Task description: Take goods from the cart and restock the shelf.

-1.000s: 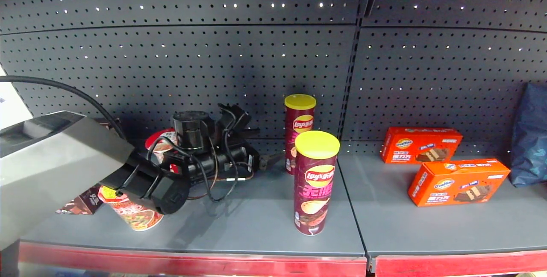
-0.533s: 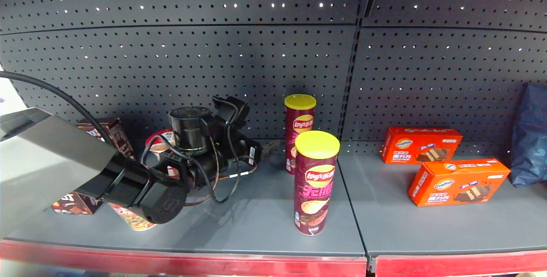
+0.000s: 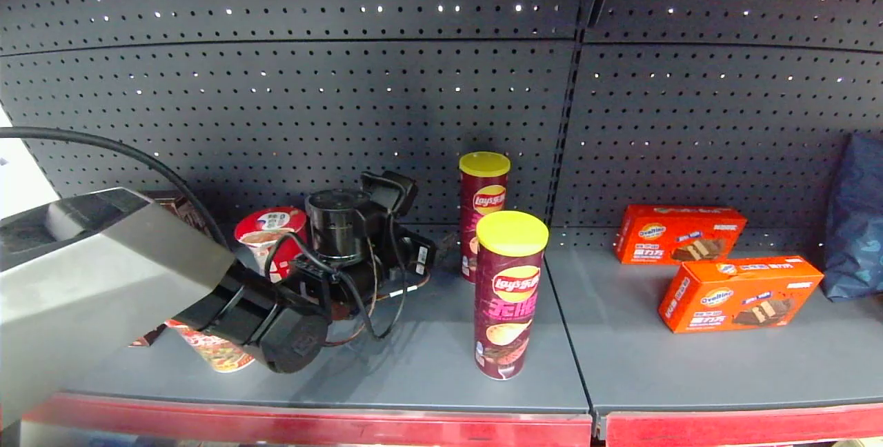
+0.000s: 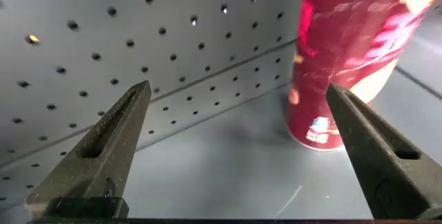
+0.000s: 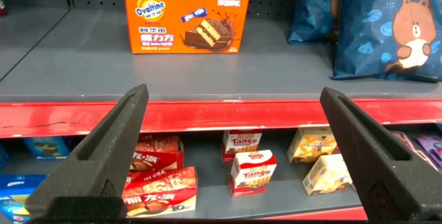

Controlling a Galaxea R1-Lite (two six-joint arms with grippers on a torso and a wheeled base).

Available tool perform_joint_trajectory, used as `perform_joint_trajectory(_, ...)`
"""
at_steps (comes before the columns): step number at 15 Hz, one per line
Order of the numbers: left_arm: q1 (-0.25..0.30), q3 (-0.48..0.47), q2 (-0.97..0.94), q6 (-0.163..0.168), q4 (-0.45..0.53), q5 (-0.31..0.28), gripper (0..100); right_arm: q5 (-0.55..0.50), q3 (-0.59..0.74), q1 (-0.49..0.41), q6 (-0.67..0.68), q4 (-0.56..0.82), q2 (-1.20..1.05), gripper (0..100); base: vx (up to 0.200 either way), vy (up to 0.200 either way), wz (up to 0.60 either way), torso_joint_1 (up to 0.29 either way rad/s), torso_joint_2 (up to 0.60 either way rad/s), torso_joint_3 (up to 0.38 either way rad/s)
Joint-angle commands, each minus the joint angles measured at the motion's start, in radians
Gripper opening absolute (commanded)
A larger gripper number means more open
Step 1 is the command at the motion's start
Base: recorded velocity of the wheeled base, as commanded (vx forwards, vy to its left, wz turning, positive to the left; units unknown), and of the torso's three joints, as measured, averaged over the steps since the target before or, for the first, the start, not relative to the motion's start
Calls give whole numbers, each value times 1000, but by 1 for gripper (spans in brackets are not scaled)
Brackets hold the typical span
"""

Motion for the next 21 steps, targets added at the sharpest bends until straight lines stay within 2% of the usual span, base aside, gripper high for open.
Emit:
perform_joint_trajectory(1,0,-18,51,0,-1,1,100,0,0,0,0,0,1,100,0,0,0,0,0,0)
perform_joint_trajectory(21,5,-150,185,-2,1,17,100,0,0,0,0,0,1,100,0,0,0,0,0,0)
